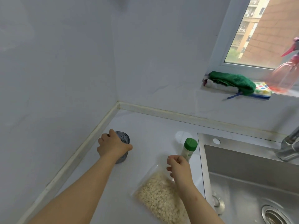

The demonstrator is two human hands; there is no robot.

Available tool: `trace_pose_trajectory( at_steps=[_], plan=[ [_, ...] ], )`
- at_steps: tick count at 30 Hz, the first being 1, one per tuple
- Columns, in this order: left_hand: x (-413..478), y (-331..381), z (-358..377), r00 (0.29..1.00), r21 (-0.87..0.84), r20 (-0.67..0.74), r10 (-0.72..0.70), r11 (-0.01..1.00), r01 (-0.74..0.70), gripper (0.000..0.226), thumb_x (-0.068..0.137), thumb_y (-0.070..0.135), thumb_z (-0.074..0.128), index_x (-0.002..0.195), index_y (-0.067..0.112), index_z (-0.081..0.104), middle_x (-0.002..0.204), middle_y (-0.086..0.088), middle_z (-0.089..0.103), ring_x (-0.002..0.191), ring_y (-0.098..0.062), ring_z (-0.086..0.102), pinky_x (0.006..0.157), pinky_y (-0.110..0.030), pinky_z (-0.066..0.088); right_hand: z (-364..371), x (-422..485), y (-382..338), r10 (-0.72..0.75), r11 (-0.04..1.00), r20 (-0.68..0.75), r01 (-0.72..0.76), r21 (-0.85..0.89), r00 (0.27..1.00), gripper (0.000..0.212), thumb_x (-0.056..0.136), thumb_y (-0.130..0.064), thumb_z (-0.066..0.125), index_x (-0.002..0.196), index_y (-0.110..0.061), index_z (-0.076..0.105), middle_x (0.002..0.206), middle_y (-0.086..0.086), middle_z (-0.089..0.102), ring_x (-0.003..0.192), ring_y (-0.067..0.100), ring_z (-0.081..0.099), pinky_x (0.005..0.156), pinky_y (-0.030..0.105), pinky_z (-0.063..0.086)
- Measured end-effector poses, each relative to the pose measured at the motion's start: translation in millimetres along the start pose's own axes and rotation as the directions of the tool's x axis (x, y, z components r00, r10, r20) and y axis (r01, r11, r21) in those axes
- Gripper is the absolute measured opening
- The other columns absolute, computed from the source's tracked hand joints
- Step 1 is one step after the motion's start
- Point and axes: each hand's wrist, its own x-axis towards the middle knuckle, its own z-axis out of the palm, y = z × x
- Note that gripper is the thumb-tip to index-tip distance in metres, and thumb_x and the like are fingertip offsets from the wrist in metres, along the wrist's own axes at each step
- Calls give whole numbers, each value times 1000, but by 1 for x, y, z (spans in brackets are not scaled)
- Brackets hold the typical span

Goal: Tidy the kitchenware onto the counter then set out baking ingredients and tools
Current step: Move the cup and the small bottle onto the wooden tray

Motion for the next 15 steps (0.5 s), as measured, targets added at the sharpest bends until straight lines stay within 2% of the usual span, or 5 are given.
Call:
trace_pose_trajectory(
  at_steps=[5, 9, 11, 13, 15],
  plan=[
    [-10, 12, 11, 989, 82, 52, 136, 987, -139, 90, 70, 45, 70, 142, 18, 24, 139, -10, 32, 129, -30, 31, 97, -39, 39, -13, 10, -24, -124, 992, -13, 124, -38, 992, 12, 91, -11, 50, 84, -16, 57, 82, 5, 61, 64, 12, 51, 58, 20, 40],
    [-20, 31, 26, 964, 94, 120, 238, 964, -250, 90, 69, 44, 69, 143, 22, 22, 140, -5, 30, 130, -27, 30, 98, -37, 39, -16, 21, -40, -327, 918, -45, 307, -250, 944, 14, 90, -12, 50, 84, -20, 59, 80, -3, 60, 66, 9, 52, 55, 17, 37],
    [-23, 35, 29, 955, 89, 128, 267, 956, -279, 89, 70, 43, 69, 143, 23, 22, 140, -4, 30, 130, -26, 30, 97, -36, 39, -22, 31, -45, -481, 825, -110, 407, -392, 870, 14, 88, -11, 51, 87, -18, 63, 83, -4, 60, 76, 17, 55, 63, 23, 37],
    [-24, 34, 31, 951, 87, 121, 283, 952, -295, 88, 71, 43, 68, 143, 23, 21, 140, -3, 29, 130, -25, 30, 97, -36, 39, -31, 44, -50, -576, 732, -179, 406, -547, 797, 17, 85, -10, 54, 97, -15, 66, 100, -3, 62, 99, 23, 52, 78, 27, 35],
    [-25, 34, 31, 949, 92, 121, 289, 949, -301, 89, 72, 43, 67, 144, 23, 19, 141, -3, 28, 131, -25, 28, 97, -35, 39, -38, 57, -50, -522, 697, -180, 295, -654, 834, 29, 85, -15, 55, 114, -17, 61, 124, -3, 54, 116, 24, 43, 92, 32, 31]
  ],
)
